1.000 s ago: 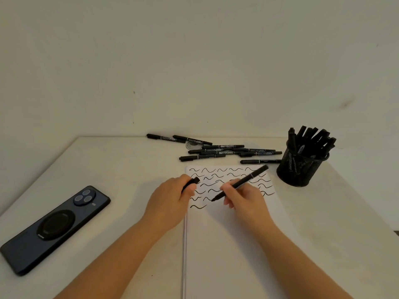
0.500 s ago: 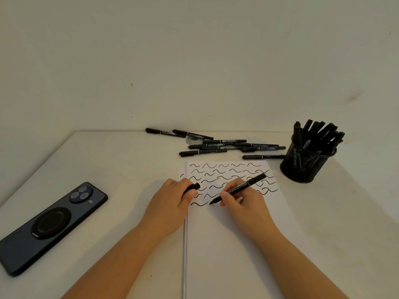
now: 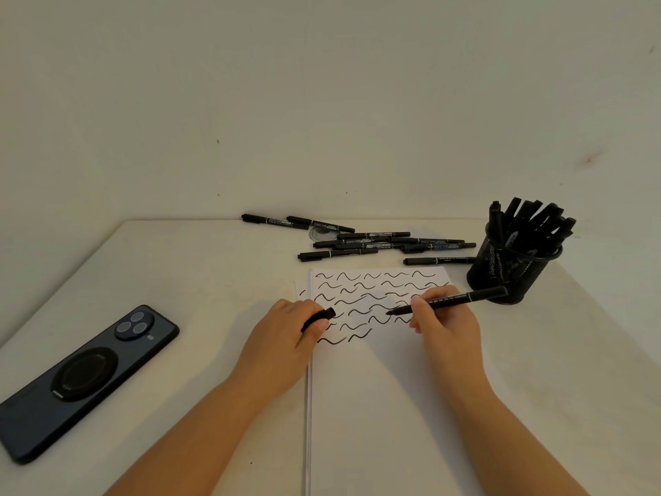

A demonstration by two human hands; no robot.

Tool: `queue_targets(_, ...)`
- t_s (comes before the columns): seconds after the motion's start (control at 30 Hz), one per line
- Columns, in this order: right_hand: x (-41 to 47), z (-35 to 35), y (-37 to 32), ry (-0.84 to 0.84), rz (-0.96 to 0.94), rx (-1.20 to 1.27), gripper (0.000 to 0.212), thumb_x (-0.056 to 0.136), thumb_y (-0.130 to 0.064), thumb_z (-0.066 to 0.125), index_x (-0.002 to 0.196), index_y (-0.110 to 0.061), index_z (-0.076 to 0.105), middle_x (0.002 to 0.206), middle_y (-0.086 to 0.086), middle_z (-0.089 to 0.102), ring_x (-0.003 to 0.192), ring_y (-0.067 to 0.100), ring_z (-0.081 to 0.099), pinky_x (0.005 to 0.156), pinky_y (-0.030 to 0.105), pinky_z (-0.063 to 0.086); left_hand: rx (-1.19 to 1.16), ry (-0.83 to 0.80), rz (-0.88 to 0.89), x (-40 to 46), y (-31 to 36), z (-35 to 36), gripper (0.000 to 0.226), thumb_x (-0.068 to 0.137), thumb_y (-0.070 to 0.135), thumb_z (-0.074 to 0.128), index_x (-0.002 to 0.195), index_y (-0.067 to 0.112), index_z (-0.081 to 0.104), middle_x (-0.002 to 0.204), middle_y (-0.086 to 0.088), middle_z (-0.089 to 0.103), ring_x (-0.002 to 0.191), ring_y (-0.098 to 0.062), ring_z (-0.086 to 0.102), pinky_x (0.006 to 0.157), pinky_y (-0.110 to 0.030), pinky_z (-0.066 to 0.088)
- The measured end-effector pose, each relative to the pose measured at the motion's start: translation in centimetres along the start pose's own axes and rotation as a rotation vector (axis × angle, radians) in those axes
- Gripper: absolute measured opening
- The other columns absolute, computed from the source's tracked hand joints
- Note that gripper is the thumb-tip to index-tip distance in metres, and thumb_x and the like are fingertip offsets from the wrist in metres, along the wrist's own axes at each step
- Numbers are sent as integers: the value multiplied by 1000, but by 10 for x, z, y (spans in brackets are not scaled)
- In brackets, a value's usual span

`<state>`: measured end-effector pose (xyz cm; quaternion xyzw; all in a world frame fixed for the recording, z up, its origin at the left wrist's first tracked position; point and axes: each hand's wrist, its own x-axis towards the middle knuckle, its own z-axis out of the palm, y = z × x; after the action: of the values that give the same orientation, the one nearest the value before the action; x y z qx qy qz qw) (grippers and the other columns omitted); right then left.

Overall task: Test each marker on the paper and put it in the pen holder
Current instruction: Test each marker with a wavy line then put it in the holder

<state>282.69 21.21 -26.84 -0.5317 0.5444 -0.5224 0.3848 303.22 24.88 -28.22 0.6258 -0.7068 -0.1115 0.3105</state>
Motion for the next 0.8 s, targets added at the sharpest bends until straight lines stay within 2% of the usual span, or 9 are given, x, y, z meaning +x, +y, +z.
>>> queue_targets(0.13,-2,1,-7,-168,46,161,14,85,-9,59,75,-19,58,49,-7,56,45,3,48,46,12,37,-25,-9,51,-1,2,0,15,92,34,48,101,27,58,85,20,53,80,-1,42,67,-11,34)
queue_targets(0.27,-6,2,-8,-307,88,283,26,88,-7,54,70,-22,63,55,-1,61,49,8,49,45,16,37,-40,-33,78,-2,5,0,17,91,34,49,103,27,59,90,16,58,83,0,43,69,-8,34)
queue_targets(0.47,-7,3,-8,-357,97,330,37,92,-11,46,65,-27,67,58,4,64,52,9,52,46,18,38,-59,-52,90,-2,9,-2,14,90,33,51,100,28,60,89,17,58,84,0,46,71,-10,36)
queue_targets(0.7,-11,6,-10,-403,61,269,29,91,-8,48,71,-21,64,59,3,65,53,9,53,47,19,39,-57,-67,100,-2,12,-2,15,89,32,53,101,28,62,83,23,52,82,6,44,70,-5,31)
queue_targets(0.8,-13,7,-10,-455,60,278,19,90,-3,48,81,-15,58,62,6,67,55,12,56,47,21,40,-111,-62,103,-3,14,-2,21,86,40,48,98,30,62,80,20,53,80,0,48,67,-10,36)
